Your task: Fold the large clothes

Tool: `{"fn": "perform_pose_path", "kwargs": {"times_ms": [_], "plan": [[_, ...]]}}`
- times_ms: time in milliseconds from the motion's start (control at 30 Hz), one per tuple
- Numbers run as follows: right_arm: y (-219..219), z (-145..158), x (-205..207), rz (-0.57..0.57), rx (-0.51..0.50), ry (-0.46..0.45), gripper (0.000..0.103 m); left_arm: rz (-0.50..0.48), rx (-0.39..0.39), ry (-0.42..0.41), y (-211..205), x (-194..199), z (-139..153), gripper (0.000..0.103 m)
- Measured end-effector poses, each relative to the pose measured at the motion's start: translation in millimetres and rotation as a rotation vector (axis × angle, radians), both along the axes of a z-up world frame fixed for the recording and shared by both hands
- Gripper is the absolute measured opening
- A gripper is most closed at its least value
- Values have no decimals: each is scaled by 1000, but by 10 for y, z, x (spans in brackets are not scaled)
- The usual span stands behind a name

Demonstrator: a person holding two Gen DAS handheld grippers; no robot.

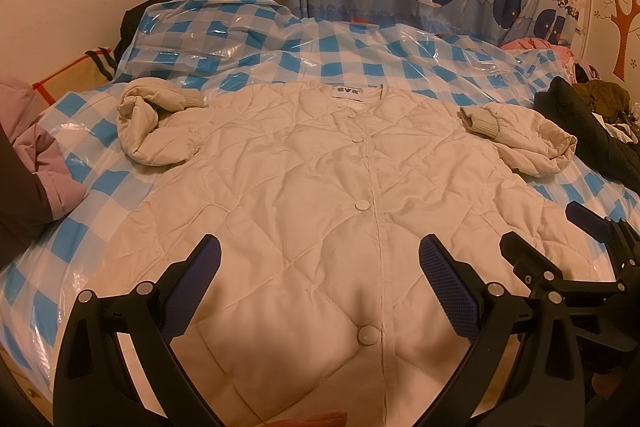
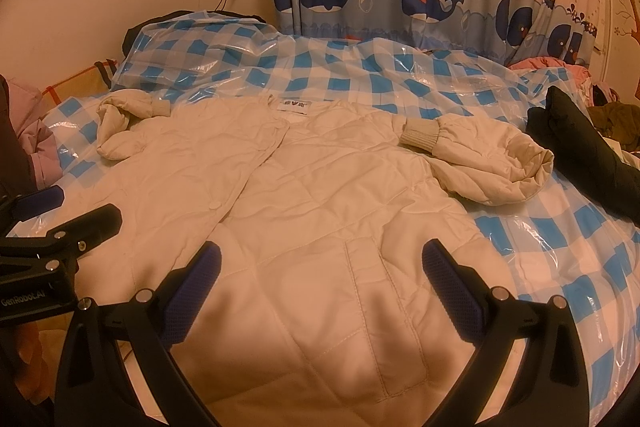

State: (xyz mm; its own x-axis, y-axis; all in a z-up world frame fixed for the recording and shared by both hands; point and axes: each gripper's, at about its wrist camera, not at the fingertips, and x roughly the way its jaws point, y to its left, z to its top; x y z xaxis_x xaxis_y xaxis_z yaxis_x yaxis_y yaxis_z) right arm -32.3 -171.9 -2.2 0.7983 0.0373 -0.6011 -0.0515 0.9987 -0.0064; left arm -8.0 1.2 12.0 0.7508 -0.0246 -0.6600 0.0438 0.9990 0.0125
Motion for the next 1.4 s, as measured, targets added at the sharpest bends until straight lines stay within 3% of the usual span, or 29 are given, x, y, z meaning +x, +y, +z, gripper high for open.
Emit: {"fn": "perform_pose_path", "kwargs": {"times_ms": [533, 667, 833, 933, 1000, 1067, 1267, 1400], "plan": [[-118, 22, -3, -32, -59, -38, 97, 55, -25, 42, -146, 127, -60, 96], [-324, 122, 231, -33, -56, -24, 97, 52, -9, 55, -255, 337, 46, 96], [-570, 282, 804, -58, -278, -69, 97, 41, 47, 32, -487, 652, 196, 96], [-797, 121, 1236, -59, -404, 42, 97, 39, 12, 67, -503, 708, 102, 96], [-845, 76, 1316, -59, -397, 73, 97, 27, 24, 74, -529, 716, 71, 96], [-881, 73, 1229, -55, -376, 30, 97, 24, 37, 67, -533, 716, 60, 96], [-669, -62, 1286, -15, -463, 58, 97, 25, 36, 74, -497, 718, 34, 96], [-748, 59, 1299, -51, -420, 54, 97, 33, 26, 81, -440, 738, 32, 96]]}}
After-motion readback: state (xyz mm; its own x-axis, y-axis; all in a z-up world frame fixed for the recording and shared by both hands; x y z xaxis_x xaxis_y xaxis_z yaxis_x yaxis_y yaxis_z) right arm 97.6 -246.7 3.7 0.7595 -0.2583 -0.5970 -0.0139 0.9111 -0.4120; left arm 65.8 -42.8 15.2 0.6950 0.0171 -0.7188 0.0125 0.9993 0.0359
